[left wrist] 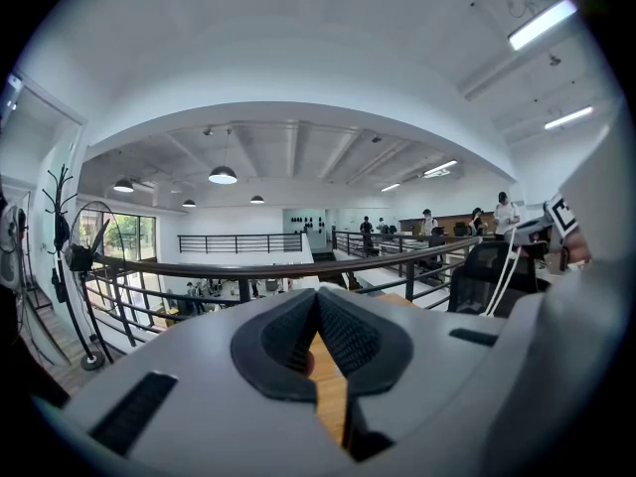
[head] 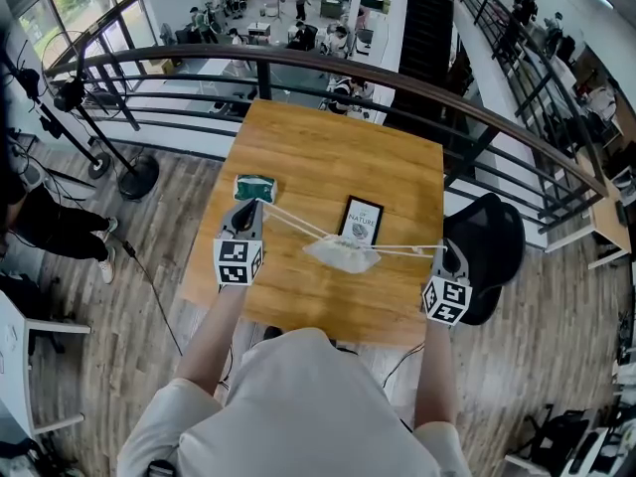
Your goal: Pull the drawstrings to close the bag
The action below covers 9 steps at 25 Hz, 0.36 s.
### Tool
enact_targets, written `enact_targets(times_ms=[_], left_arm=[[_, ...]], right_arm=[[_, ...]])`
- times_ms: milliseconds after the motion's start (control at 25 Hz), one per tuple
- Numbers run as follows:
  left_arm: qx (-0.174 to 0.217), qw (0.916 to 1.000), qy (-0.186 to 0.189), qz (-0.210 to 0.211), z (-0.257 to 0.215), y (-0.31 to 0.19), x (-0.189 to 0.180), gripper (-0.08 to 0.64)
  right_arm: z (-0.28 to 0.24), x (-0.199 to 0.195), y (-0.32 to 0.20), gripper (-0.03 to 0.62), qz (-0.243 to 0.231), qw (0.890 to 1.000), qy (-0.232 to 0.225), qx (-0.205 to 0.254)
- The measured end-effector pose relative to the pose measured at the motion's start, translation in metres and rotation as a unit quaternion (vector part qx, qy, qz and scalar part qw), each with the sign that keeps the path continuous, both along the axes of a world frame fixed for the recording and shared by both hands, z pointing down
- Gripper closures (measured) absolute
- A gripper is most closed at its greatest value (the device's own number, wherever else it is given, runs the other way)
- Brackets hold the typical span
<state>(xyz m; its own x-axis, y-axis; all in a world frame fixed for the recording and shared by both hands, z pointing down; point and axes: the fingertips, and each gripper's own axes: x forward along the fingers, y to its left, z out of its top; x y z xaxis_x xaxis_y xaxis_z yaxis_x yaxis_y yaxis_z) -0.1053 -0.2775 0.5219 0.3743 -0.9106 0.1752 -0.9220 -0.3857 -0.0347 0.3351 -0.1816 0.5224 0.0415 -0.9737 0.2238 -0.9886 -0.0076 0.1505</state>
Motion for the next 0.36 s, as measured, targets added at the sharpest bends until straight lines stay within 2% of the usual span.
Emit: enact_targets(times_ms=[360], left_arm=[[0.000, 1.0000, 0.000, -0.005, 0.0029, 0.0019, 0.0003, 0.565]], right_arm=[[0.0030, 0.0006, -0.0016, 0.591, -0.005, 1.000, 0.001, 0.000]])
